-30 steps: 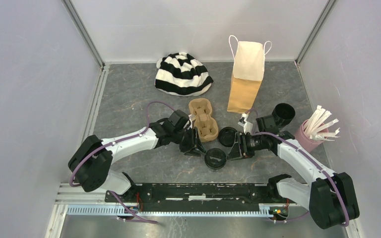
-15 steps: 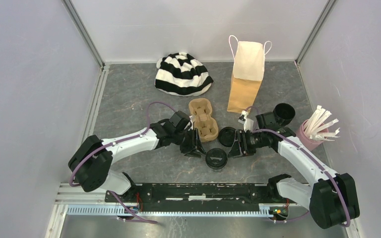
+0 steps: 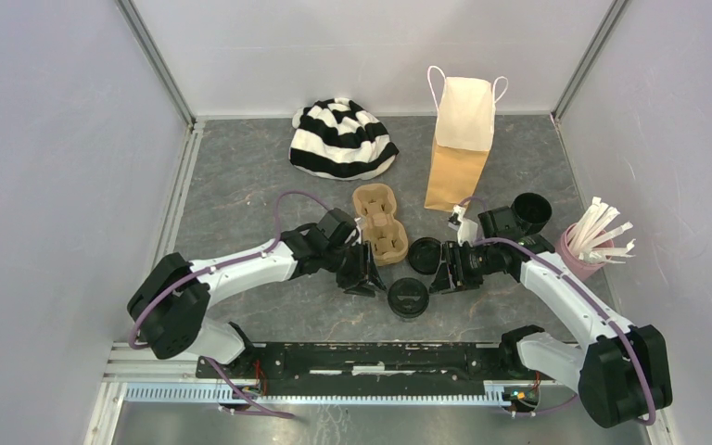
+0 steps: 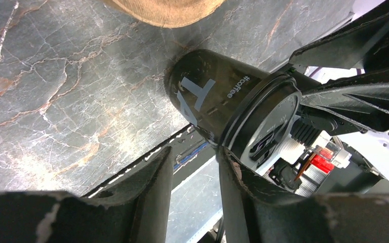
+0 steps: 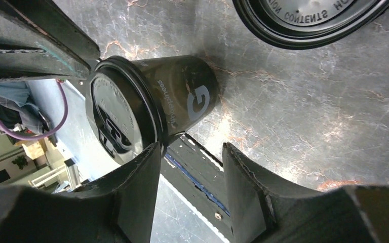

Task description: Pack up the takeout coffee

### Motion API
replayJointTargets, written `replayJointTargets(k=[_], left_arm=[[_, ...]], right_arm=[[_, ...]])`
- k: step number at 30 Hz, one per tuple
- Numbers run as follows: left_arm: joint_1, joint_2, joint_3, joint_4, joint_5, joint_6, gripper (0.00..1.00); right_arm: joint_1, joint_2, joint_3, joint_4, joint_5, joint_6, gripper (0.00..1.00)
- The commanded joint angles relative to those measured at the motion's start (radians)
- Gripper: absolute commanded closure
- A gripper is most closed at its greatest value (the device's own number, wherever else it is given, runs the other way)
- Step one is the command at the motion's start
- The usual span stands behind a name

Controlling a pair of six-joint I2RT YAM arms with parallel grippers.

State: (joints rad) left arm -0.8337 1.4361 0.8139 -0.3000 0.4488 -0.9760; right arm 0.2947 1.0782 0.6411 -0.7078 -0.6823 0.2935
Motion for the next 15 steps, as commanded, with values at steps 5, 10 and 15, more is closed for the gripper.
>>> replayJointTargets(k=[5,10,15], left_arm=[[-0.004,-0.059,0.045,-0.012,-0.004,0.03,0.52],[-0.004,-0.059,0.048,-0.014,0.0,0.031,0.51],[-0.005,-0.04,0.045,-0.008,0.015,0.033,0.52]], right_arm=[[0.007,-0.013,0.022,-0.005,0.046,-0.032,0.45],[0.005,-0.027,0.036,-0.035,0.056,-0.035,0.46],[0.005,-0.035,0.011,-0.013,-0.007,-0.031,0.46]])
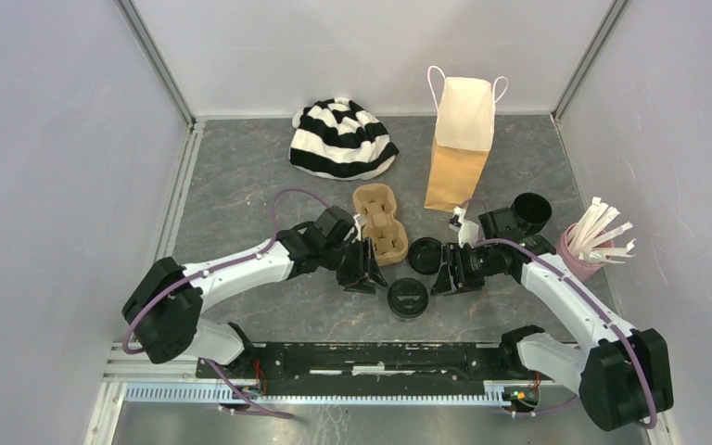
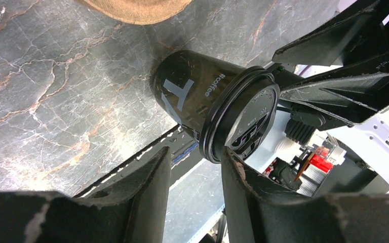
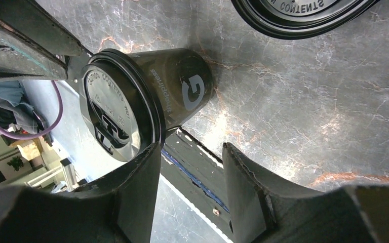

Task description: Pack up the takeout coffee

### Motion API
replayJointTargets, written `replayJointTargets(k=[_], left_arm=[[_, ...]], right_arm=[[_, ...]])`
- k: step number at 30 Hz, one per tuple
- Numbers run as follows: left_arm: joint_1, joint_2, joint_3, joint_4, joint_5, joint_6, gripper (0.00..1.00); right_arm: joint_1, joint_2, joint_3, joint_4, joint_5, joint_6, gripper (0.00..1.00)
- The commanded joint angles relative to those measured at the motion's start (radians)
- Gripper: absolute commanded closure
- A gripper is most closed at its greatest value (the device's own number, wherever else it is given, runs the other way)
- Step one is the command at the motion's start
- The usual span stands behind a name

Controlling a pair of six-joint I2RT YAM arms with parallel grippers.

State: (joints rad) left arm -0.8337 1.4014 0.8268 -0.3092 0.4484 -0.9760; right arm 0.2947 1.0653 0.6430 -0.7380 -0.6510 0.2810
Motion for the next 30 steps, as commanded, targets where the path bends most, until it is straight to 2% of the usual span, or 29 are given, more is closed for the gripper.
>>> replayJointTargets(k=[1,24,30], left_arm=[[-0.005,0.001,0.031,0.007,0.021,0.033,0.53],[-0.037,0.072,0.048,0.022,0.032,0.04,0.54],[-0.057,0.112,0.05,-0.086,-0.043,0.081,0.6]], right_arm=[[0.006,-0.02,0.0,0.031,-0.059,-0.014,0.46],[0.007,0.015,-0.073,0.12,-0.104,0.006,0.49],[0.005,0.034,-0.097,0.115,-0.043,0.008,0.5]])
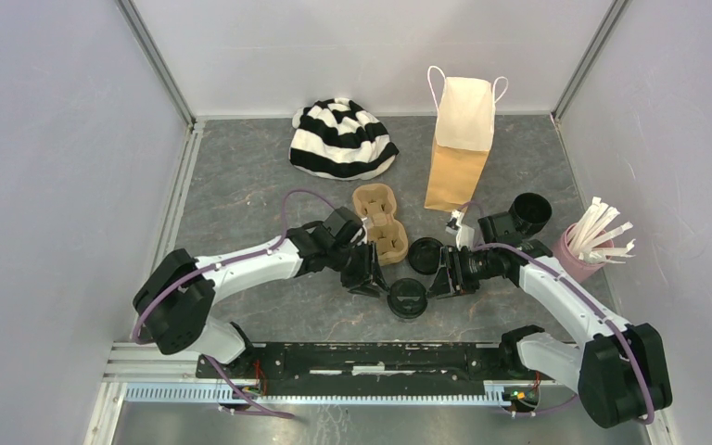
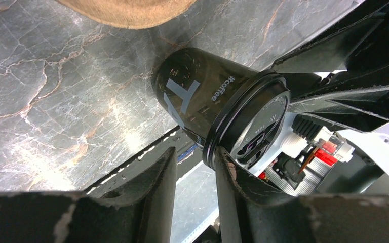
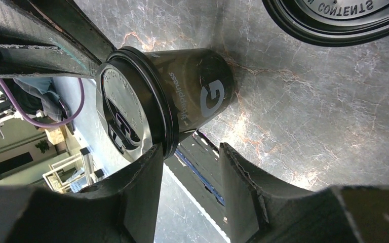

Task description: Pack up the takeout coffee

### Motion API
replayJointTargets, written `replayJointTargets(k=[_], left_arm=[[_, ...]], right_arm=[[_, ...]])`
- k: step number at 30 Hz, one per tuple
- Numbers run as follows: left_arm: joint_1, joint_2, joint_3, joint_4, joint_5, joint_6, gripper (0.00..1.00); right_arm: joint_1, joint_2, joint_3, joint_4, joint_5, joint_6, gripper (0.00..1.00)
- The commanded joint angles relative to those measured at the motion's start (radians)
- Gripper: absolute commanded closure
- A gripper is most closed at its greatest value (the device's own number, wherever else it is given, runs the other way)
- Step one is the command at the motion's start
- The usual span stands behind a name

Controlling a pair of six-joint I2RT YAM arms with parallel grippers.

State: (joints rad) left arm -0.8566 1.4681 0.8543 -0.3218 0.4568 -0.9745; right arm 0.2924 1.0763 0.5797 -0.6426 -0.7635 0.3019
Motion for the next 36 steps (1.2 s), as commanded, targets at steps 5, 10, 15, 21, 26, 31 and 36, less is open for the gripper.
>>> replayJointTargets(k=[5,10,15,21,26,31,36], left_arm=[[-0.083,0.095,0.004,-0.144,-0.142,0.109,0.62],[-0.111,0.139,-0.048,-0.159,-0.209,0.109,0.65],[-0.127,0.189,-0.101,-0.167,-0.266,0.122,0.67],[-0.153,0.247,-0.126,-0.131,-0.275,0.115,0.7],[-0.167,0.239,-0.151,-0.114,-0.285,0.096,0.71],[-0.165,0.165,-0.062,-0.18,-0.298,0.105,0.69],[-0.165,0.111,0.119,-0.275,-0.322,0.115,0.6]], right_arm=[[0.007,0.043,-0.049,-0.028,0.237,-0.04,0.5],[0.009,0.057,-0.113,-0.034,0.37,-0.049,0.5],[0.007,0.072,-0.141,-0.03,0.455,-0.061,0.51],[0.008,0.092,-0.161,-0.015,0.466,-0.072,0.52],[0.009,0.065,-0.151,-0.006,0.431,-0.081,0.52],[0.01,0.019,-0.129,0.026,0.269,-0.104,0.51],[0.01,-0.013,-0.09,0.05,0.158,-0.074,0.51]])
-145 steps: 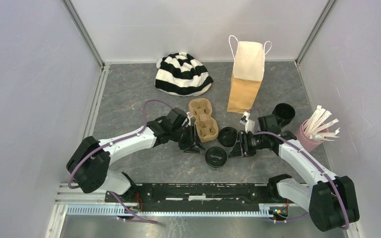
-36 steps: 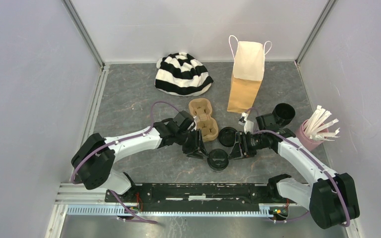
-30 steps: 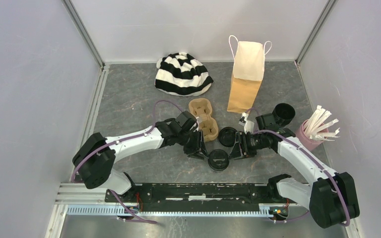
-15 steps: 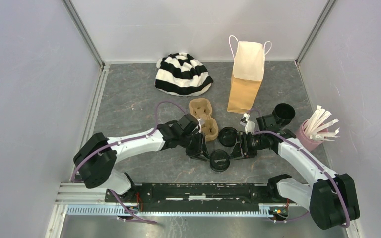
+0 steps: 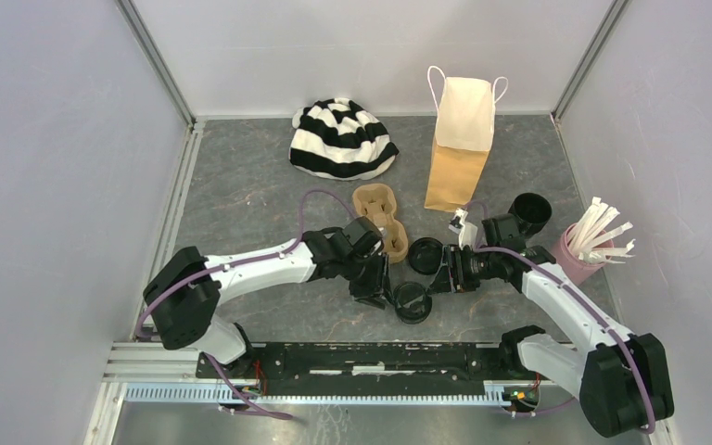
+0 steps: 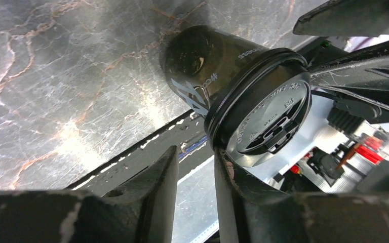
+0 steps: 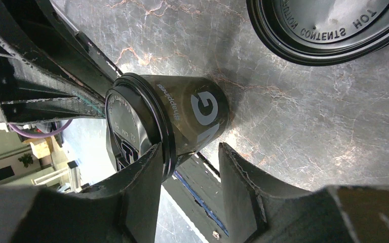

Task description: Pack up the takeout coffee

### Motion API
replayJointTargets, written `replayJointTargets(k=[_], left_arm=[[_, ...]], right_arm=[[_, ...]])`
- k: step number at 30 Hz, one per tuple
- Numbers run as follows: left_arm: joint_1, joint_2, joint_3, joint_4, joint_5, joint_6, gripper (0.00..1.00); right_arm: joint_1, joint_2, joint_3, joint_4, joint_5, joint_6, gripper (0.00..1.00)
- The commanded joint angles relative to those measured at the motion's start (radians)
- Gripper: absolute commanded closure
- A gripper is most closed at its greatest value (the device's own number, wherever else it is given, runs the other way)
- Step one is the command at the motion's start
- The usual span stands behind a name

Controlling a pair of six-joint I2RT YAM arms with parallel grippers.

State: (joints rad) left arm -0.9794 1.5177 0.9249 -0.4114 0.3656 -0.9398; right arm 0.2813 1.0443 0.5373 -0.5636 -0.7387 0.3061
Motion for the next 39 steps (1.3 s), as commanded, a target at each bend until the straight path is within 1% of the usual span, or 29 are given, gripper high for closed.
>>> replayJointTargets(k=[1,3,6,10,14,18,22,26,30,32,34,36,39], left_arm=[[-0.04,0.056,0.08,-0.202,-0.235,0.084,0.59],[-0.041,0.042,0.125,-0.228,-0.244,0.092,0.56],[-0.041,0.013,0.146,-0.234,-0.249,0.09,0.53],[-0.042,-0.021,0.127,-0.227,-0.246,0.08,0.51],[-0.042,-0.079,0.114,-0.2,-0.253,0.071,0.47],[-0.042,-0.099,0.109,-0.201,-0.238,0.07,0.45],[-0.042,-0.141,0.078,-0.205,-0.251,0.061,0.41],[-0.041,-0.185,0.078,-0.23,-0.265,0.094,0.36],[-0.027,-0.203,0.178,-0.294,-0.303,0.199,0.26],[-0.007,-0.202,0.224,-0.318,-0.324,0.245,0.21],[0.021,-0.202,0.252,-0.323,-0.317,0.283,0.18],[0.044,-0.209,0.265,-0.323,-0.323,0.311,0.16],[0.07,-0.249,0.284,-0.324,-0.374,0.341,0.14]], right_arm=[[0.021,0.013,-0.037,-0.034,0.132,-0.078,0.51],[0.021,0.007,-0.013,-0.039,0.126,-0.078,0.5],[0.02,0.003,0.007,-0.05,0.122,-0.078,0.5],[0.021,-0.008,0.024,-0.055,0.124,-0.075,0.5],[0.02,-0.018,0.052,-0.067,0.122,-0.069,0.5],[0.02,-0.023,0.091,-0.079,0.116,-0.06,0.49],[0.02,-0.028,0.134,-0.107,0.131,-0.061,0.47],[0.021,-0.028,0.176,-0.162,0.185,-0.099,0.38],[0.051,-0.019,0.269,-0.244,0.274,-0.175,0.16],[0.088,-0.006,0.319,-0.27,0.304,-0.189,0.1],[0.146,0.016,0.352,-0.285,0.321,-0.191,0.02],[0.233,0.036,0.378,-0.285,0.368,-0.181,0.02],[0.36,0.083,0.421,-0.298,0.44,-0.162,0.02]])
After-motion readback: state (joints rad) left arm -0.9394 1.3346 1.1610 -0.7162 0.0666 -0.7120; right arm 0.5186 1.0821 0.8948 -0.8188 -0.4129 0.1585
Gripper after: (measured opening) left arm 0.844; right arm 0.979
